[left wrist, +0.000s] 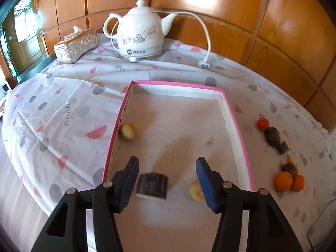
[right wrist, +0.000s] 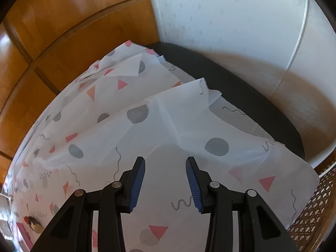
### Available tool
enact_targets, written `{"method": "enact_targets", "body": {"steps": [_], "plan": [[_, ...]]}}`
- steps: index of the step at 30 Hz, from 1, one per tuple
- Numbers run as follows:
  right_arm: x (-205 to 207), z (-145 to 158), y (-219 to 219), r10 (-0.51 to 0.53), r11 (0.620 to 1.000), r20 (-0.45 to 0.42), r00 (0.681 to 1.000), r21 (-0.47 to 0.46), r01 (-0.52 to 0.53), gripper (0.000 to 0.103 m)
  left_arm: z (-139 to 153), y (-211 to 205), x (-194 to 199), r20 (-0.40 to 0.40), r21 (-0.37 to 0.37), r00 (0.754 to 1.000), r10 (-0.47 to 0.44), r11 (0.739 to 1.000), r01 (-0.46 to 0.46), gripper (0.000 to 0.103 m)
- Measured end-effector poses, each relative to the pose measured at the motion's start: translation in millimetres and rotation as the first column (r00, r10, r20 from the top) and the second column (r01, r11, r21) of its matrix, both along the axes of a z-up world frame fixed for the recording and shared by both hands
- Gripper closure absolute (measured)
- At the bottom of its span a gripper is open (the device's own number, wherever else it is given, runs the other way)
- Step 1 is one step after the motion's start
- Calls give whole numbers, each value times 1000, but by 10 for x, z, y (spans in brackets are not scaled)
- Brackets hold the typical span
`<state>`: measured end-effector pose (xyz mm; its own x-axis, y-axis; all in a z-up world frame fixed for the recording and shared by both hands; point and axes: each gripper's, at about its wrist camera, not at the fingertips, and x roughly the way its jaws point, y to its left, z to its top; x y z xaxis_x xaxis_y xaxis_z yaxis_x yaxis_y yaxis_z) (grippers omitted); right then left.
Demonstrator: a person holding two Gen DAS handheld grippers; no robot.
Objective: Organize fruits
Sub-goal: 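Carry the yellow ball into the tray and open the left gripper, then move the right tool toward the orange carrot beside the fruits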
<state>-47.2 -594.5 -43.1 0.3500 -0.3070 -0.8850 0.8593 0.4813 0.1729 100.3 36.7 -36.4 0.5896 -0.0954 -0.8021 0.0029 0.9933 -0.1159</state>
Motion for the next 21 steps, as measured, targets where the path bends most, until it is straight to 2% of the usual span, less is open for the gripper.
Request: {"method": "enact_targets", "body": {"steps": [7,14,21], "plan": [[154,-3,189,111,994,4,994,2,-111,62,36,-26,-313,13,7,1000,-26,1000,26,44],[283,17,338,199,980,5,980,-17,-199,62,56,100,-541,36,27,999,-1,1000,0,43],[471,43,586,351,936,30,936,-26,-350,62,65,245,-671,48,17,998,36,999,-37,40]]}}
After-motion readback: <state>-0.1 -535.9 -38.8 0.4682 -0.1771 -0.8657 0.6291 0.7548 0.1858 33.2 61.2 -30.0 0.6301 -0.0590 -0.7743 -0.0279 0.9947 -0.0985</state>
